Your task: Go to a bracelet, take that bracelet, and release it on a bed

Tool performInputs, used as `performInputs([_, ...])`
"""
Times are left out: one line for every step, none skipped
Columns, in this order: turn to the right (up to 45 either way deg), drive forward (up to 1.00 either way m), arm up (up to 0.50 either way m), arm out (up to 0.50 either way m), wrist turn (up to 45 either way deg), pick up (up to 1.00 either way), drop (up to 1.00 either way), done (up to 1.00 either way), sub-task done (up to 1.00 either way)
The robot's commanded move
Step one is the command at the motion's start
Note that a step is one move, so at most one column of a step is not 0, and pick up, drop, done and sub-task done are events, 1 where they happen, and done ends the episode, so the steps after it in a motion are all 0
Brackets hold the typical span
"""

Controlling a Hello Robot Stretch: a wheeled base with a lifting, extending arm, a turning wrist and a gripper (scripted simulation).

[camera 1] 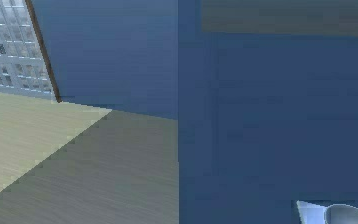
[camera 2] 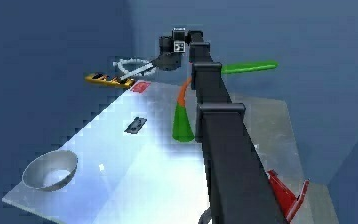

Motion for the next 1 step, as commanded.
performInputs([0.0, 0.00, 0.00, 0.00, -45.0, 0.00, 0.00, 0.00, 0.00])
